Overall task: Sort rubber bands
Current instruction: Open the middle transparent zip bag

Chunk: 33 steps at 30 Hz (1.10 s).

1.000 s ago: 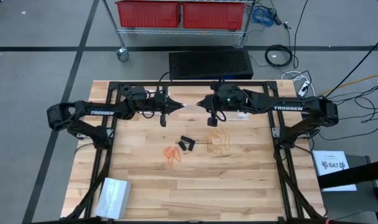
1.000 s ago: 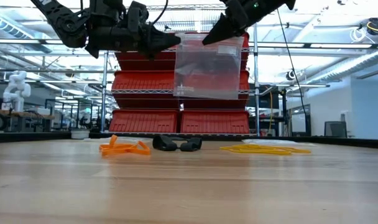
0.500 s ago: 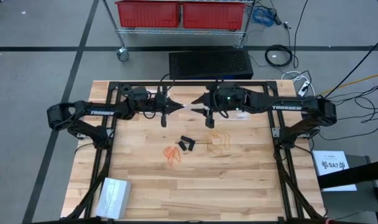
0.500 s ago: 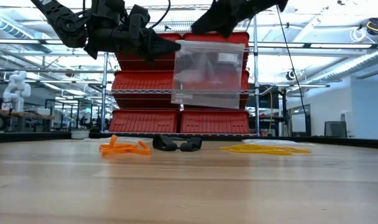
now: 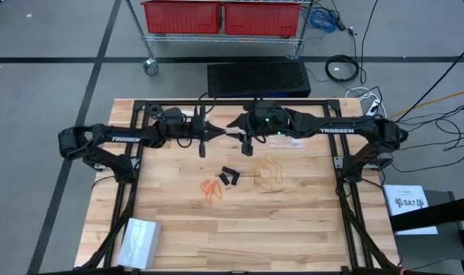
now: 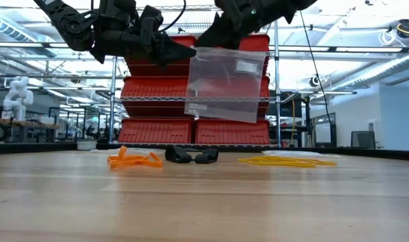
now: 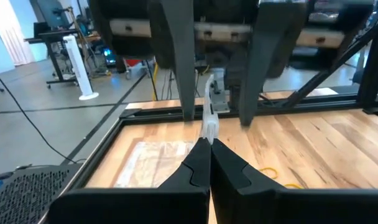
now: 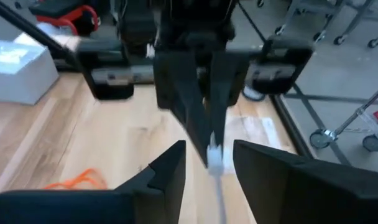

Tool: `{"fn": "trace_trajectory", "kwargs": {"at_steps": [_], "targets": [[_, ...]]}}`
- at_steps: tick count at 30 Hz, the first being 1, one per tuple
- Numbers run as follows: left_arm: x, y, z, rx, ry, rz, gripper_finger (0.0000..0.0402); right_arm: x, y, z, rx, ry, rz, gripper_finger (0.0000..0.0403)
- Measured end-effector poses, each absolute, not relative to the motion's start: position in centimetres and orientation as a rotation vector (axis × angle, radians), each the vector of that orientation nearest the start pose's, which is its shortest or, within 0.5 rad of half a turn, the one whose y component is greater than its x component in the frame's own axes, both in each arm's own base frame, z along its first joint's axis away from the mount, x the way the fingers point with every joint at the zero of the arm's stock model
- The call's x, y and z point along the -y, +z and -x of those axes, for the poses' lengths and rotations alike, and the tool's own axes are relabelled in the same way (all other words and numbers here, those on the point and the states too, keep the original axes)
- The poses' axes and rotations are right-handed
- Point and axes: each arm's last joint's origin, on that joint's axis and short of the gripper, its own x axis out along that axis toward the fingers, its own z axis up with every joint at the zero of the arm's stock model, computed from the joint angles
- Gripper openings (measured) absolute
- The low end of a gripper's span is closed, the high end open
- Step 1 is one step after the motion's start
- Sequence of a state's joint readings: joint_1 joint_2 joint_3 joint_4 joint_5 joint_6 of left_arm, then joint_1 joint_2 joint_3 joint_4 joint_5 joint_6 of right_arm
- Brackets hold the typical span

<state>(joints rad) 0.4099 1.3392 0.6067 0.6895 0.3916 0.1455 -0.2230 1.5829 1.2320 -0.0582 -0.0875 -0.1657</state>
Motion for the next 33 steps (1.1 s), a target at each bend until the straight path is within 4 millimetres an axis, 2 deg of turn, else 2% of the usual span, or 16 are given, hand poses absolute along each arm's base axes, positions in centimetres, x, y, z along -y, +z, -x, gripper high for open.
{"fn": "trace_trajectory", "kwargs": {"at_steps": [4,10,22,33], "targets": [[-10.0,23.7,-25.8,-0.041,0.016,-0.129,0.0,7.9,29.6,-35.7,-0.418,-0.066,0.091,0.0092],[-10.0,23.7,-25.8,-0.048,0.021,-0.126,0.0,8.3,29.7,-35.6,-0.421,-0.079,0.092,0.0013],[-10.1,23.6,-25.7,-0.061,0.046,-0.123,0.0,8.2,29.9,-34.3,-0.509,-0.116,0.092,0.0011],[-10.4,23.5,-25.6,-0.068,0.083,-0.12,0.0,7.8,30.2,-31.8,-0.679,-0.152,0.073,0.0009]]}}
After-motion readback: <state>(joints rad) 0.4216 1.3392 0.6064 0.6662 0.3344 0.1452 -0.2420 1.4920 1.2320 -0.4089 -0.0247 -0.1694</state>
